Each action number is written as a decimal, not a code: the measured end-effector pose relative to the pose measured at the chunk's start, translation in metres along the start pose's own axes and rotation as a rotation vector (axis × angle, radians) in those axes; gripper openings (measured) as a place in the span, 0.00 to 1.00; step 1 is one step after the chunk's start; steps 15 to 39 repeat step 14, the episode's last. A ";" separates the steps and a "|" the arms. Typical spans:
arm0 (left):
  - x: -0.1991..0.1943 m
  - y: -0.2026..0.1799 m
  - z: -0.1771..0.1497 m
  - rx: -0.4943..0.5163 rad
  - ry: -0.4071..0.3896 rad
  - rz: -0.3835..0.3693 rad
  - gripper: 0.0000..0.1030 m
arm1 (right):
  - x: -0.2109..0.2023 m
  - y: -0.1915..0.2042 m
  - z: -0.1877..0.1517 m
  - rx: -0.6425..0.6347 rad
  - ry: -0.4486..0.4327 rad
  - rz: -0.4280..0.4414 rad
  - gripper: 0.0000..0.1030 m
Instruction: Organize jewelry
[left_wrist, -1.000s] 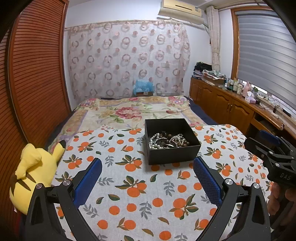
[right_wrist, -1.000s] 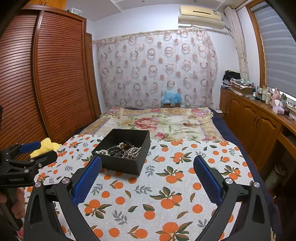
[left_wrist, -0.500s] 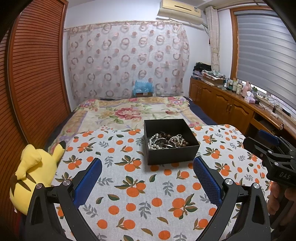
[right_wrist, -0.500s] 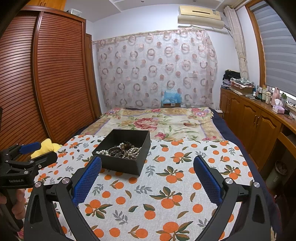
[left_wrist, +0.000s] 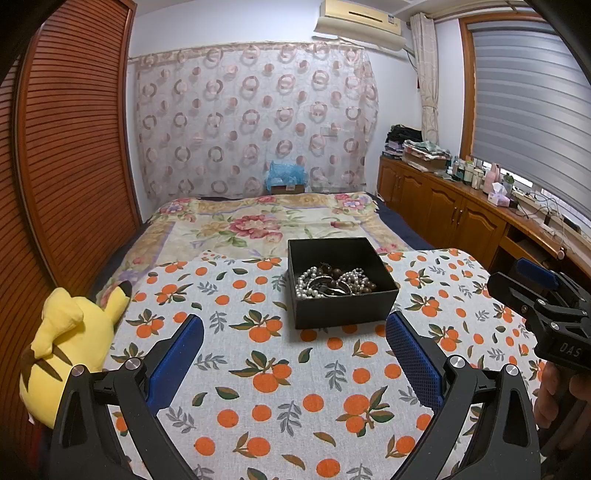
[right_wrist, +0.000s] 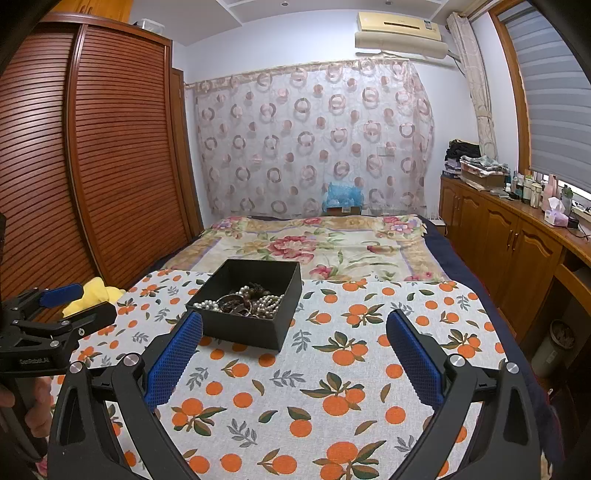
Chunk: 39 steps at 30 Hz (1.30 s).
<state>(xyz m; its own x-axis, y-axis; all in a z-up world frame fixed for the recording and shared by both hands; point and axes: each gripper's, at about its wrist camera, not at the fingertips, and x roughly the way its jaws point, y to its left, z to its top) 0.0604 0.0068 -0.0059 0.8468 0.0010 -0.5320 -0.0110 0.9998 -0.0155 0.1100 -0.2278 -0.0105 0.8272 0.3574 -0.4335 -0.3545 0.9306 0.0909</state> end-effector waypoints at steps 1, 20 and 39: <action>0.000 0.000 0.000 0.000 -0.001 0.000 0.92 | 0.000 0.000 0.000 0.000 0.000 0.000 0.97; -0.001 -0.003 0.002 -0.001 0.002 -0.001 0.92 | 0.000 0.000 -0.001 0.001 0.000 0.000 0.97; -0.001 -0.003 0.002 -0.001 0.002 -0.001 0.92 | 0.000 0.000 -0.001 0.001 0.000 0.000 0.97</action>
